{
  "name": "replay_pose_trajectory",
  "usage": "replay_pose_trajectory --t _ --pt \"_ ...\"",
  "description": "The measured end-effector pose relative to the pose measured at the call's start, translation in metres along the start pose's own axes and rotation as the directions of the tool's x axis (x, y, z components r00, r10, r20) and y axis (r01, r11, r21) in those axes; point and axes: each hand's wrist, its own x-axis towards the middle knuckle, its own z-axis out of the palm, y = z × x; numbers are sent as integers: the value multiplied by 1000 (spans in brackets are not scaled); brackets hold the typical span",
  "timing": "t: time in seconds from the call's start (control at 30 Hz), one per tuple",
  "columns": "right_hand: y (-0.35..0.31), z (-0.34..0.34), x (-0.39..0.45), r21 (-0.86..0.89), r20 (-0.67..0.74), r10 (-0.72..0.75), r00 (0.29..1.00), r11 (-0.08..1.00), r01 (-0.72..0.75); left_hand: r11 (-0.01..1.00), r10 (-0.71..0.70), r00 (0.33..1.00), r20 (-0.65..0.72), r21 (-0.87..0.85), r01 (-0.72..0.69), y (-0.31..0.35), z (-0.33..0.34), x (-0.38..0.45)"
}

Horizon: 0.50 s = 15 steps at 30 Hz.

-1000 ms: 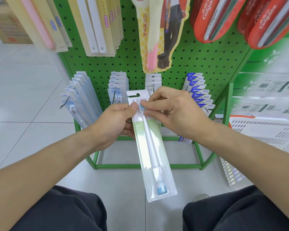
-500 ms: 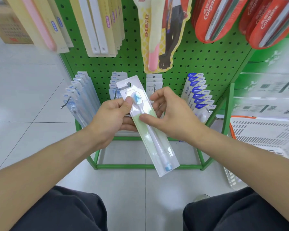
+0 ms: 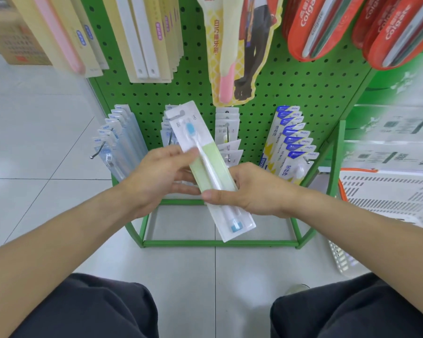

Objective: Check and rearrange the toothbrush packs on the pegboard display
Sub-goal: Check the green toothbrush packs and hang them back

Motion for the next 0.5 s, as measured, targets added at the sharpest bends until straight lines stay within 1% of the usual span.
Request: replay_pose_trajectory --t 0.07,0.1,0.17,0.23,0.4,0.5 --pt "-2 4 0 65 -16 -2 1000 998 3 998 -14 999 39 69 11 -2 -1 -2" --pt "-3 5 0 98 18 19 1000 995 -21 997 -5 1000 28 77 3 -2 -2 -3" --pt "-5 3 -2 186 135 65 989 978 -90 998 15 1000 -14 54 -14 -2 -5 -4" --pt "-6 -1 -3 222 192 79 978 967 -122 999 30 997 -65 21 -29 0 -7 -5" --pt "-9 -9 -5 288 214 57 975 950 -118 999 39 981 -192 -28 -45 2 -6 -8" --pt "-11 -8 -7 272 150 -4 989 962 -38 998 33 975 -218 -41 -44 2 -8 -9"
